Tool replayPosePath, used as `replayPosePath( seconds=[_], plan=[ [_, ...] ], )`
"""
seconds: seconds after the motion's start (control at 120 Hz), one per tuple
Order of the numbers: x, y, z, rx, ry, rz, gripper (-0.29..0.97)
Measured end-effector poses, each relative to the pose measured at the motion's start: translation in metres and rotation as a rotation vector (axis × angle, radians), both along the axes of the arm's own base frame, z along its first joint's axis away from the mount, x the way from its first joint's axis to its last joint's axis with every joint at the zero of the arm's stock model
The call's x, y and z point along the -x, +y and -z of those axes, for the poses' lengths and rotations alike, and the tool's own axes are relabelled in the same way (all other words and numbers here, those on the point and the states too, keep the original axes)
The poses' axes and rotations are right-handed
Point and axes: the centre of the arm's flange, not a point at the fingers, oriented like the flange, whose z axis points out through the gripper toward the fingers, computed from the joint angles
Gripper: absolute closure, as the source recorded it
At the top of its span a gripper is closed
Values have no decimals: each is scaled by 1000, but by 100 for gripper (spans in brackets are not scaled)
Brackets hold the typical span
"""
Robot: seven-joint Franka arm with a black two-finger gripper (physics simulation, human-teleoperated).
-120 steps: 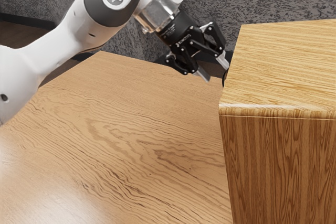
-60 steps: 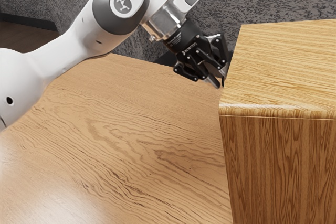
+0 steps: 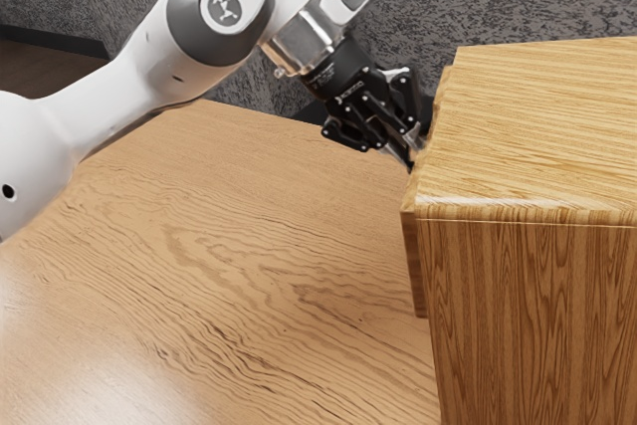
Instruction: Pull the drawer handle with one arm to open the drawer
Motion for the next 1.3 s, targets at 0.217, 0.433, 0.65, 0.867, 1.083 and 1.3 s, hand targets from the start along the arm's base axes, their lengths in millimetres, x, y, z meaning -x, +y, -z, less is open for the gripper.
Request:
replayPosePath(
  seconds=[0.217,0.433,0.65,0.867,1.083,1.3],
  plan=[
    [8,4,-4,-8,-5,4,65],
    [8,17,1,-14,3,-7,66],
    [13,23,-2,-14,-1,-7,67],
    [17,28,-1,-16,0,-5,67],
    [22,37,0,-16,1,-10,67],
    [27,42,-2,-20,-3,-9,67]
  ],
)
